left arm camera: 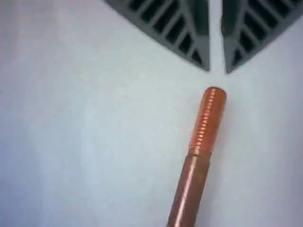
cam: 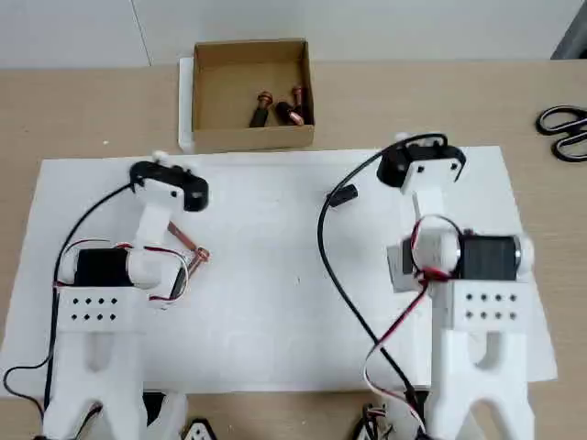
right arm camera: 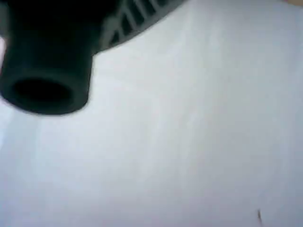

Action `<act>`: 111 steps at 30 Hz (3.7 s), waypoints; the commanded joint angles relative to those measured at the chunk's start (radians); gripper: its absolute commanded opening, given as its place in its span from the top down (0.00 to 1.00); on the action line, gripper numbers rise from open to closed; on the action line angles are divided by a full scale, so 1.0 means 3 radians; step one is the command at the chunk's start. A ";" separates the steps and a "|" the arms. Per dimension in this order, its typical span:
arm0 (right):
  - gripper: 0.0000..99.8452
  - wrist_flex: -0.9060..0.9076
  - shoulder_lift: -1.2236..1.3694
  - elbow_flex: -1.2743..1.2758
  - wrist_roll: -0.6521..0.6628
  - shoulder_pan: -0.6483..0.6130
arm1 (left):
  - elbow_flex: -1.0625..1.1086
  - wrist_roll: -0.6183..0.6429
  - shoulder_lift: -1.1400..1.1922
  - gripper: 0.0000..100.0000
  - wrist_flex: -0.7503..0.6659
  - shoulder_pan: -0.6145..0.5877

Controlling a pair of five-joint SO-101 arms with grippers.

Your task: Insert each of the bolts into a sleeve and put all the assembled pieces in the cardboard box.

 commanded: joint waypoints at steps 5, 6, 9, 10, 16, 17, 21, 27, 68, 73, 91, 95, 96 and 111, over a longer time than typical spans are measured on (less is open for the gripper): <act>0.99 -0.0049 -0.0345 0.0174 0.0225 0.0018 | 0.0105 -0.0143 0.0399 0.99 -0.0169 -0.0036; 0.99 -0.0049 -0.0355 0.0184 0.0225 0.0018 | 0.0033 -0.0143 0.0578 0.99 -0.0164 -0.0072; 0.99 -0.0054 -0.0376 0.0184 0.0225 0.0018 | -0.0320 -0.0133 0.1059 0.99 -0.0077 -0.0164; 0.99 -0.0054 -0.0376 0.0184 0.0225 0.0018 | -0.0478 -0.0133 0.1187 0.99 -0.0005 -0.0174; 0.99 -0.0069 -0.0381 0.0184 0.0225 0.0018 | -0.1501 -0.0143 0.1770 0.99 0.0563 -0.0046; 0.99 -0.0069 -0.0386 0.0184 0.0225 0.0018 | -0.1655 -0.0143 0.1862 0.99 0.0685 0.0005; 0.99 -0.0074 -0.0386 0.0184 0.0225 0.0018 | -0.1967 -0.0143 0.2138 0.99 0.0849 0.0138; 0.99 -0.0074 -0.0386 0.0184 0.0225 0.0115 | -0.1987 -0.0153 0.2358 0.92 0.0844 0.0159; 0.99 -0.0054 -0.0361 0.0189 0.0430 0.0345 | -0.2089 -0.0297 0.2972 0.91 0.0215 0.0332; 0.99 -0.0049 -0.0361 0.0189 0.0419 0.0340 | -0.2089 -0.0297 0.2972 0.91 0.0215 0.0281; 0.99 -0.0049 -0.0376 0.0189 0.0430 0.0340 | -0.2115 -0.0251 0.3314 0.91 0.0138 0.0276; 0.99 -0.0049 -0.0381 0.0189 0.0430 0.0340 | -0.2120 -0.0256 0.3519 0.91 0.0138 0.0276; 0.99 -0.0049 -0.0381 0.0189 0.0430 0.0340 | -0.2125 -0.0256 0.3590 0.92 0.0138 0.0276; 0.99 -0.0043 -0.0386 0.0189 0.0430 0.0340 | -0.2232 0.0046 0.3785 0.99 0.0164 0.0302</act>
